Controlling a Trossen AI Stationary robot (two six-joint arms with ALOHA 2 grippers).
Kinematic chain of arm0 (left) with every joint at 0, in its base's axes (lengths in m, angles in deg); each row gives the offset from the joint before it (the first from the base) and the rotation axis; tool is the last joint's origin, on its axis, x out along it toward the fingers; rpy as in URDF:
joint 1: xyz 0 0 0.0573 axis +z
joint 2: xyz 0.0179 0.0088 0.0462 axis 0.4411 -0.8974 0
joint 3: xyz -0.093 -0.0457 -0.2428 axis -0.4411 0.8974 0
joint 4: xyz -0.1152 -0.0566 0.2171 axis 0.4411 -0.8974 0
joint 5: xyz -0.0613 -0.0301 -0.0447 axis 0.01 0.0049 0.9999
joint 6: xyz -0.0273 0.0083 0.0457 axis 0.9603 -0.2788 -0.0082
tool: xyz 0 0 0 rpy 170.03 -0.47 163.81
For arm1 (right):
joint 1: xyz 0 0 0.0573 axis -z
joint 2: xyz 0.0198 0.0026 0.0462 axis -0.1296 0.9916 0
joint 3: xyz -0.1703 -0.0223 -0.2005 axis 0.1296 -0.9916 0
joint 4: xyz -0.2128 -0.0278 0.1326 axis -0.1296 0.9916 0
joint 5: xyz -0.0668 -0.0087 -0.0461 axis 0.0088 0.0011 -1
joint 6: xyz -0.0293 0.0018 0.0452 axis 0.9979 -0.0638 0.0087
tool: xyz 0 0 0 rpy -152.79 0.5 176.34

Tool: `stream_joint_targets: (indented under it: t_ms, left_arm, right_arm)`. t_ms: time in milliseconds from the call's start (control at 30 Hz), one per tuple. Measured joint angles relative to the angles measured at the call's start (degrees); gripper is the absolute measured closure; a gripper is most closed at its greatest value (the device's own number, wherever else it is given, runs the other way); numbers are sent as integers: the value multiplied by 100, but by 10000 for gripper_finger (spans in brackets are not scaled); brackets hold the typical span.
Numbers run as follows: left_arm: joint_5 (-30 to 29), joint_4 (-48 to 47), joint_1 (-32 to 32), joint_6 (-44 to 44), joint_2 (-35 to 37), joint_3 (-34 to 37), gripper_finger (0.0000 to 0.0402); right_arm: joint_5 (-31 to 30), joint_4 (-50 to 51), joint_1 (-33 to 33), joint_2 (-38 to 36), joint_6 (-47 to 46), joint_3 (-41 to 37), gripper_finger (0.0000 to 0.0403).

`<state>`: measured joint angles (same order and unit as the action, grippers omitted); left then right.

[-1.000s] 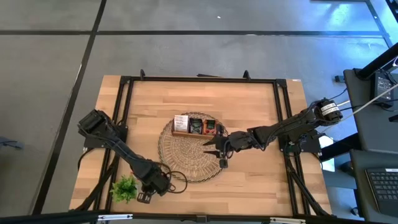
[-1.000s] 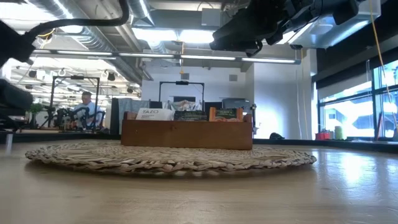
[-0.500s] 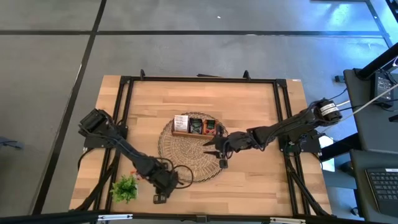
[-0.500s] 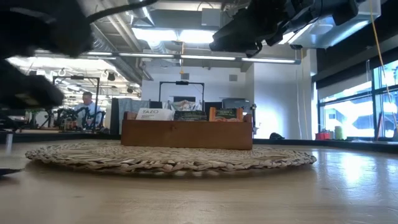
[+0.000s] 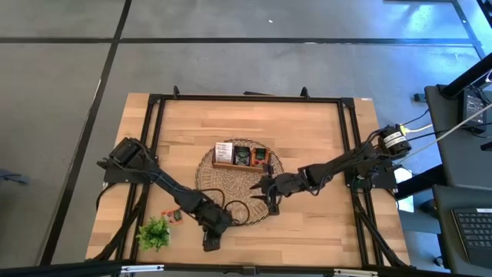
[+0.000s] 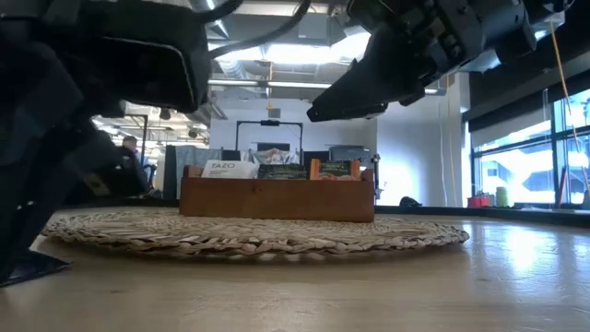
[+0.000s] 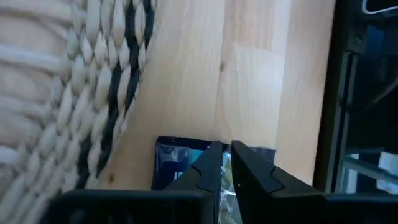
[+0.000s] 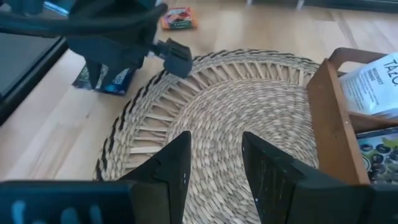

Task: Pick & Place Tea
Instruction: Put the violet tea bag into the middle slot of the wooden organizer

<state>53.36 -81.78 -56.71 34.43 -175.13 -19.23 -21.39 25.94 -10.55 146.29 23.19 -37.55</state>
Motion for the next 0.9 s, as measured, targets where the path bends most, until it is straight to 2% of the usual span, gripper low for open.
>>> stream_joint_targets:
  t_ms: [333, 633, 767, 900]
  left_arm:
    - [50, 72, 187, -1520, 657, 9, 370]
    - [25, 1301, 378, -2938, 696, -1, 366]
    - [14, 1519, 484, -3156, 696, -1, 334]
    - [76, 1424, 475, -3338, 696, -1, 273]
  right_arm:
    - [-13, -60, 2, -2, 123, 0, 257]
    - [-15, -308, 2, -2, 136, 2, 257]
    - [-13, -297, 2, -2, 131, 2, 257]
    - [-13, -294, 2, -2, 127, 1, 257]
